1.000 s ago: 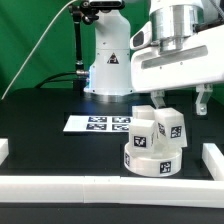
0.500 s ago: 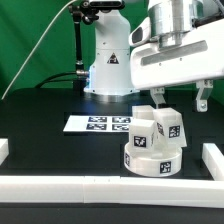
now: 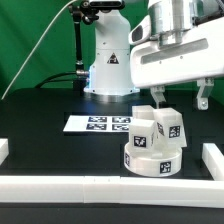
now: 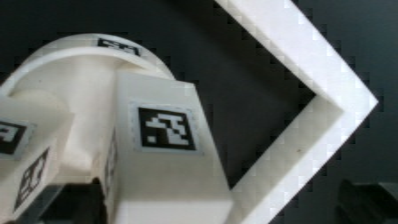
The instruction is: Assemble stool
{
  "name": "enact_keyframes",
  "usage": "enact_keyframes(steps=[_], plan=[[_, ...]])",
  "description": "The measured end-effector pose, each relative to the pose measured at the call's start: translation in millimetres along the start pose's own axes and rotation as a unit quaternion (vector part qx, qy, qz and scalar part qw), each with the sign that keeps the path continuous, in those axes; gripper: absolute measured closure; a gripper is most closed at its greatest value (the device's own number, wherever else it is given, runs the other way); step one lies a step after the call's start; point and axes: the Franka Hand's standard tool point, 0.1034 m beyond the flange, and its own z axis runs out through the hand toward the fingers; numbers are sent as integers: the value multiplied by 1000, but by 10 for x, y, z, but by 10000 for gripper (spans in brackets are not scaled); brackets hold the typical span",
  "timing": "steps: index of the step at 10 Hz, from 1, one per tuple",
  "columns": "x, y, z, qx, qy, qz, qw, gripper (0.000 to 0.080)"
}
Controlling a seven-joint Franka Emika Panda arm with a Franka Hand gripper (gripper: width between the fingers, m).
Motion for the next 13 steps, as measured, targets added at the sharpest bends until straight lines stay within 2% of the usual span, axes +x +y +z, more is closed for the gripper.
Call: enact_keyframes(steps=[2,5,6,9,10,11,13], plan=[[-4,5,-118,7,-2,1,1000,151],[-3,18,-93,5,-1,-10,1000,151],[5,19,-82,1,1,-87,996,151],[61,80,-69,-4,-2,-144,990,151],[71,115,-54,-10,-19,-151,988,151],[52,142,-52,-24,-63,-139,988,151],[101,196,-75,-37,-116,-133,984,151]])
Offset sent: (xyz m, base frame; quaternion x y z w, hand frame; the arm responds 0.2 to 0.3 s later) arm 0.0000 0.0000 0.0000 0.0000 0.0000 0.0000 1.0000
